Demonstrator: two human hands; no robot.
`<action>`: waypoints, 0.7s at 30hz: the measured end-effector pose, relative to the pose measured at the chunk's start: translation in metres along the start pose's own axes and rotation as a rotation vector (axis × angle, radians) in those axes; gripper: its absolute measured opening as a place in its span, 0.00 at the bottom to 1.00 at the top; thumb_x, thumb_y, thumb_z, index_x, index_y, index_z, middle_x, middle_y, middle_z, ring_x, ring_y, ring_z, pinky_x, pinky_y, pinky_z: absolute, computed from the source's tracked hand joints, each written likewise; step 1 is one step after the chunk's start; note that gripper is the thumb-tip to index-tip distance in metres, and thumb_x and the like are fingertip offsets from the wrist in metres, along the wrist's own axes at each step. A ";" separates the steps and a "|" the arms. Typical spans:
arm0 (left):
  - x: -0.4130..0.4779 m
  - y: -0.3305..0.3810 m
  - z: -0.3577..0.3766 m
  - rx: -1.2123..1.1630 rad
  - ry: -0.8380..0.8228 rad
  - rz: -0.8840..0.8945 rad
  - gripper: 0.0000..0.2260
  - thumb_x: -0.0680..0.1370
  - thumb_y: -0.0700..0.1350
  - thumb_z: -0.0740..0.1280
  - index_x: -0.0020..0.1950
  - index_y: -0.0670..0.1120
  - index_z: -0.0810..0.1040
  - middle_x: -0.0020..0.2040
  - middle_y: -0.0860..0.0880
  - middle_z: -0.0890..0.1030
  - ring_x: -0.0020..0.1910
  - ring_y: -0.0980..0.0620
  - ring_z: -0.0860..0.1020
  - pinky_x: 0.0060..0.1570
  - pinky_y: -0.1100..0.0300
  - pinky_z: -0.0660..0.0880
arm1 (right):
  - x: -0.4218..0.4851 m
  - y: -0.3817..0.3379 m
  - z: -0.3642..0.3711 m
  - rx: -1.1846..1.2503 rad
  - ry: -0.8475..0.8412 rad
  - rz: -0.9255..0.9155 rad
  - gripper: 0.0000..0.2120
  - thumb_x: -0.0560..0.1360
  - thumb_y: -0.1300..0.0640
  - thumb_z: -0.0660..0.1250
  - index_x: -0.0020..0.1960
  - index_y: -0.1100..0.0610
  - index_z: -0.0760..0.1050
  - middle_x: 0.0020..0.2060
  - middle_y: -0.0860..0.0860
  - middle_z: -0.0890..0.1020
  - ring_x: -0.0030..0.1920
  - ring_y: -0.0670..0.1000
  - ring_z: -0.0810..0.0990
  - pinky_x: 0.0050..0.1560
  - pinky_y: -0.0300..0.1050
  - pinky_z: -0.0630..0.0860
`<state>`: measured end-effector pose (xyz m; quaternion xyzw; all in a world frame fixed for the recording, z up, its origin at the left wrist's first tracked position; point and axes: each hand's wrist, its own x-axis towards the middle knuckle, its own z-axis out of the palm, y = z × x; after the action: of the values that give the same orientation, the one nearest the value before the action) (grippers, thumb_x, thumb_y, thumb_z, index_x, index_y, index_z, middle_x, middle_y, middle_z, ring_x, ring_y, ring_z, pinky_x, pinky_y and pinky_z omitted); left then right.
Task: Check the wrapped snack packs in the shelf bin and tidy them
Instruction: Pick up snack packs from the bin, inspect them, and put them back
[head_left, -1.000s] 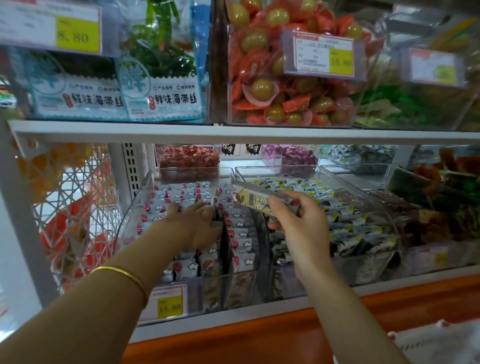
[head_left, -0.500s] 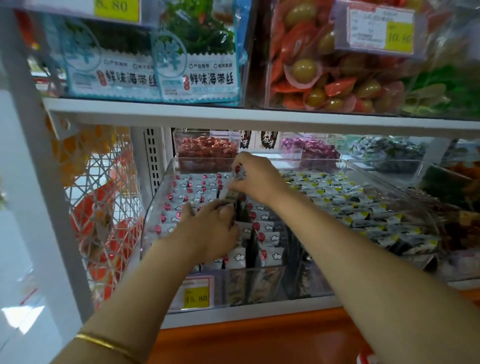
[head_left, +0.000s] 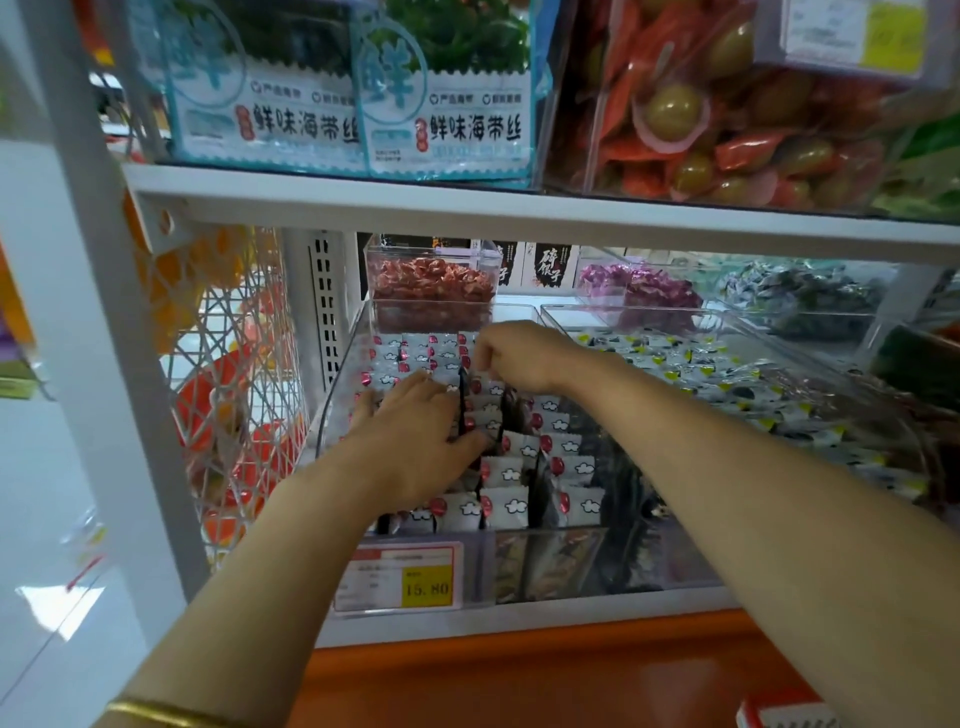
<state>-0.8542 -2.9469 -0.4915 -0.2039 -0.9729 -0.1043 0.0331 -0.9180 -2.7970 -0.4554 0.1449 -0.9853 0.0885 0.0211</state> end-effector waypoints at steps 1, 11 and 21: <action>-0.001 0.000 -0.001 -0.001 -0.012 -0.003 0.26 0.79 0.59 0.52 0.73 0.47 0.63 0.75 0.49 0.58 0.75 0.51 0.48 0.71 0.42 0.43 | 0.002 0.003 -0.002 0.050 0.036 0.011 0.13 0.77 0.68 0.55 0.54 0.56 0.73 0.55 0.54 0.78 0.51 0.52 0.74 0.49 0.45 0.70; 0.000 0.000 -0.001 -0.039 -0.018 -0.023 0.26 0.79 0.57 0.54 0.73 0.46 0.62 0.76 0.48 0.56 0.76 0.50 0.46 0.71 0.42 0.42 | 0.036 0.001 0.016 -0.184 0.191 0.035 0.07 0.75 0.63 0.63 0.46 0.54 0.76 0.54 0.56 0.79 0.55 0.57 0.76 0.53 0.49 0.72; -0.003 -0.001 -0.007 -0.151 0.165 -0.044 0.15 0.80 0.48 0.58 0.62 0.41 0.72 0.65 0.44 0.70 0.65 0.45 0.66 0.66 0.49 0.64 | -0.001 0.005 -0.018 0.215 0.508 0.089 0.03 0.77 0.62 0.62 0.45 0.57 0.71 0.44 0.52 0.75 0.44 0.51 0.74 0.42 0.42 0.68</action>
<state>-0.8517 -2.9506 -0.4849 -0.1750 -0.9605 -0.1944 0.0953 -0.9179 -2.7886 -0.4388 0.0761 -0.9387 0.2271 0.2479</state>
